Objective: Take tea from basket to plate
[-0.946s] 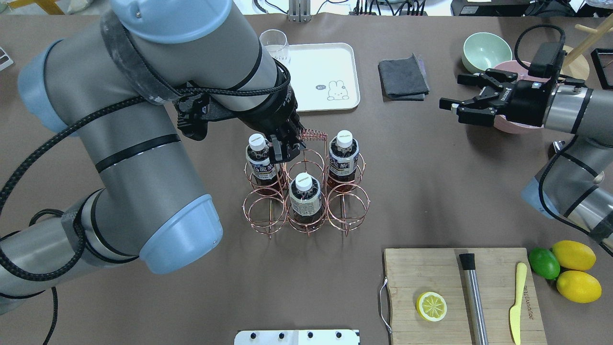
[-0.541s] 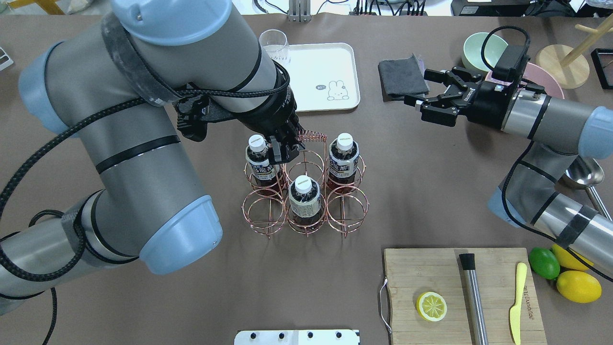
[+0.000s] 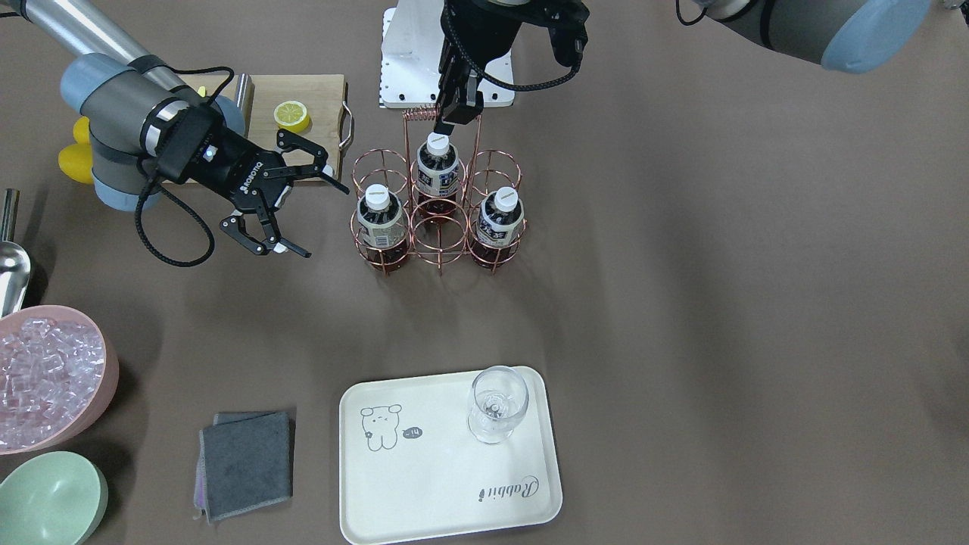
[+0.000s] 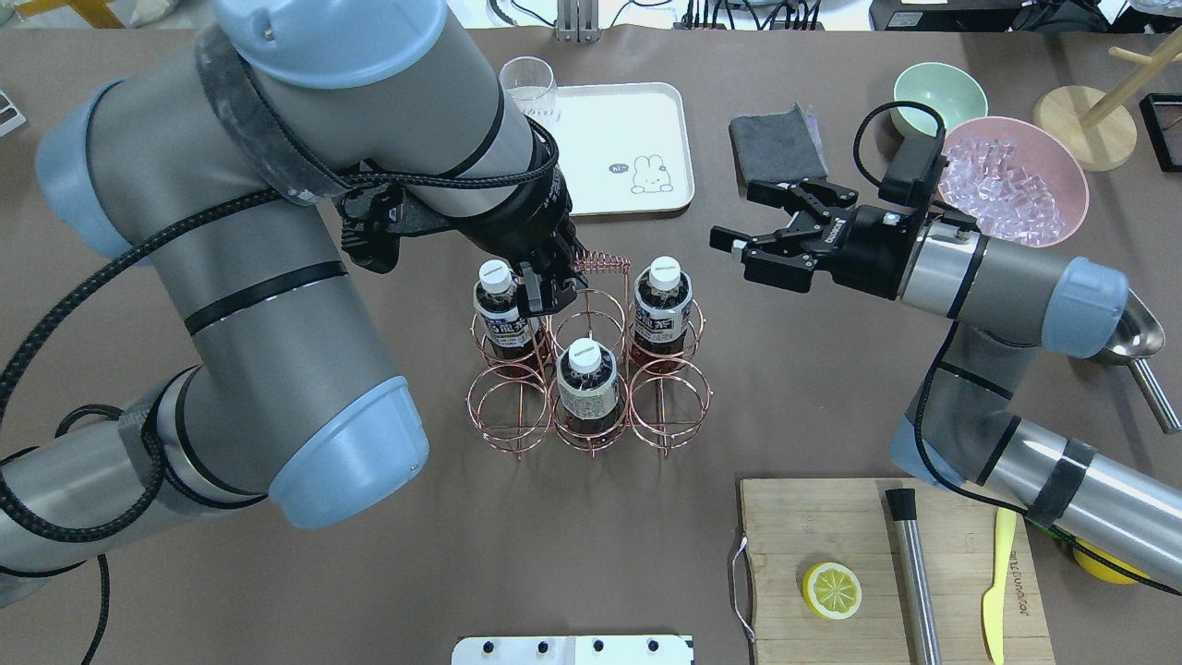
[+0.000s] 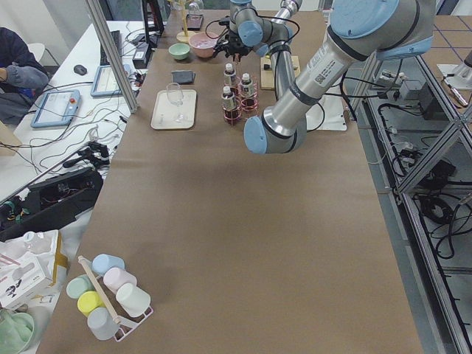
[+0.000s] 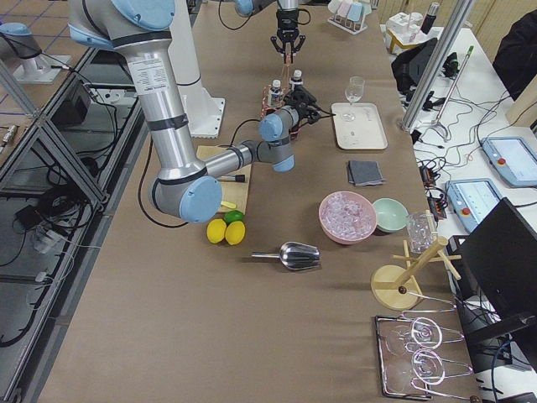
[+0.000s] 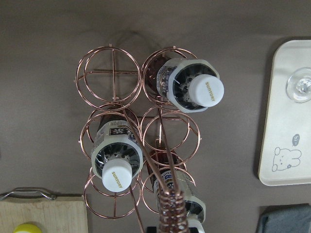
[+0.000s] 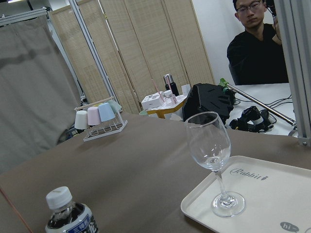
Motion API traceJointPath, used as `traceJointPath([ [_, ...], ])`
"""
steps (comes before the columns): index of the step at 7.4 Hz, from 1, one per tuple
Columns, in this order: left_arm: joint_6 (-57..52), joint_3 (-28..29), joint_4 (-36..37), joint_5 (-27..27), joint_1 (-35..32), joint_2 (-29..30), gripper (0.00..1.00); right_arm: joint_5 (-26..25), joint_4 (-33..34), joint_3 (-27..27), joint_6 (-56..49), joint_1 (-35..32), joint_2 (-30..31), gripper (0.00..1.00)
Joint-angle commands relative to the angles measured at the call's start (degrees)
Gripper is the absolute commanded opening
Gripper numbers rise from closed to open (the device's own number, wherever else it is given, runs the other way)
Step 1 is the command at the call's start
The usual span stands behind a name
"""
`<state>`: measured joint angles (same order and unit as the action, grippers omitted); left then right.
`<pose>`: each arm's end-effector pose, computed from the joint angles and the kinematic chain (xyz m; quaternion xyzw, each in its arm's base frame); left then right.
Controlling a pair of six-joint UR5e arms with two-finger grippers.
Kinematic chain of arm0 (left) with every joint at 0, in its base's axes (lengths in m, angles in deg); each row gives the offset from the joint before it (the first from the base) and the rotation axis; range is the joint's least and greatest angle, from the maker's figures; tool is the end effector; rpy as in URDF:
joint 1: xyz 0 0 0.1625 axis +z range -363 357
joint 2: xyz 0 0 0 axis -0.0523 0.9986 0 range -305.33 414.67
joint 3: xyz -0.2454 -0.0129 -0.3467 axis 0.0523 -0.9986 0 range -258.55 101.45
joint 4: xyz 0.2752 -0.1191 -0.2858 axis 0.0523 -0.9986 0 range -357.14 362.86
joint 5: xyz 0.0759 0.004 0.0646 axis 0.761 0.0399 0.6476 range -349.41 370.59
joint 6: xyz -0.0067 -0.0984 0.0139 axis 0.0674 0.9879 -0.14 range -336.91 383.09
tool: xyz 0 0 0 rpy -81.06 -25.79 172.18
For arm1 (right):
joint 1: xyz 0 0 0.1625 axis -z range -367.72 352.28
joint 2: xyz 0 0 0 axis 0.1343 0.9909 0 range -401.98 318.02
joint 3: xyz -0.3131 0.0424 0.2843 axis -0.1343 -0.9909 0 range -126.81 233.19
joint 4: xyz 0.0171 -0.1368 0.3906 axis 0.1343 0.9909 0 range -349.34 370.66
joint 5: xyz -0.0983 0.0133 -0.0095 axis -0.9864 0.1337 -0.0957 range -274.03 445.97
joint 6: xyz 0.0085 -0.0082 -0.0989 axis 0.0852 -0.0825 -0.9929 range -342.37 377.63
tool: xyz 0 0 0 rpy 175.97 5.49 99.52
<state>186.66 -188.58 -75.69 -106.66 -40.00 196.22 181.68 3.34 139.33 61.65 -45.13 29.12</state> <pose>0.4129 -0.4211 0.0123 -0.3463 0.3984 -0.6242 0.5760 -0.3779 -0.4445 0.3330 0.5312 -0.6380 -0.0828 0.5512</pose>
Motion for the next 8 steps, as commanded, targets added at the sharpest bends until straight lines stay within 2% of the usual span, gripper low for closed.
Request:
traceJointPath([
  [1,0.00,0.00,-0.02,0.00,0.00,-0.13,0.00,-0.45,3.79,0.35,-1.13,1.12,-1.57,1.00],
  [2,0.00,0.00,-0.02,0.00,0.00,-0.13,0.00,-0.27,5.46,0.61,-2.88,1.12,-1.58,1.00],
  [5,0.00,0.00,-0.02,0.00,0.00,-0.13,0.00,0.78,13.62,8.32,-5.88,1.38,-0.53,1.00],
  [8,-0.18,0.00,-0.02,0.00,0.00,-0.22,0.00,1.05,16.72,9.57,-8.95,2.87,-0.17,1.00],
])
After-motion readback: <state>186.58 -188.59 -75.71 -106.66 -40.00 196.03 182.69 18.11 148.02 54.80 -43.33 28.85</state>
